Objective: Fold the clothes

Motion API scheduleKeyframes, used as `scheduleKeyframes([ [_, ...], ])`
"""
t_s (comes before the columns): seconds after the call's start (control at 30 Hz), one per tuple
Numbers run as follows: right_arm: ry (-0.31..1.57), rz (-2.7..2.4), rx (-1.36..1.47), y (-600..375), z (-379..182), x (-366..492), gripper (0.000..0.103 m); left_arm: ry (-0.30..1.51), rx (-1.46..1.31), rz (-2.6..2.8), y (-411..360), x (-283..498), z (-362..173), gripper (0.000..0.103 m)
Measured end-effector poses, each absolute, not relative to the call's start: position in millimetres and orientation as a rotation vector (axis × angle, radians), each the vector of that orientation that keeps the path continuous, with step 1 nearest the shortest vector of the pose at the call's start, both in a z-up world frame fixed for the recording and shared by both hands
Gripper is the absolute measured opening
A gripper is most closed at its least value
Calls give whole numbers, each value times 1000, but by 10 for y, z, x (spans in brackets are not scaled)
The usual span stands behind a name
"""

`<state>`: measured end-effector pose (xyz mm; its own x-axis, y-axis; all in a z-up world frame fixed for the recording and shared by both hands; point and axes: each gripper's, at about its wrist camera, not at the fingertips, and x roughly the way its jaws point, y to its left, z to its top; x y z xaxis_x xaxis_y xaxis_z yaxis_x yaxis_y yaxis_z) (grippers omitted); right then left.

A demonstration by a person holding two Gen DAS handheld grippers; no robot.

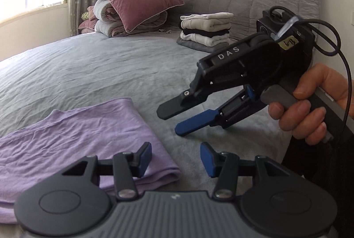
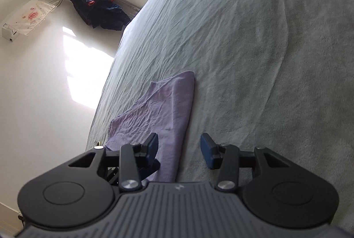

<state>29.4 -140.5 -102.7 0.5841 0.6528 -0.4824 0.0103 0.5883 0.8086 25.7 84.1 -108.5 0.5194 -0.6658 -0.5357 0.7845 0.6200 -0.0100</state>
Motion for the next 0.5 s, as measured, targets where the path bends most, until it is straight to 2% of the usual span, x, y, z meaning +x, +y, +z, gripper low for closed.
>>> scheduleKeyframes([
  [0.1, 919, 463, 941, -1460, -1060, 277, 46, 531, 290, -872, 821, 238, -1102, 50],
  [0.27, 979, 482, 902, -1397, -1046, 218, 33, 558, 345, -872, 839, 208, -1175, 49],
  [0.4, 997, 489, 883, -1383, -1055, 145, 26, 556, 357, -869, 859, 169, -1156, 49],
  [0.5, 1012, 486, 868, -1376, -1059, 120, 10, 539, 380, -856, 850, 136, -1167, 49],
])
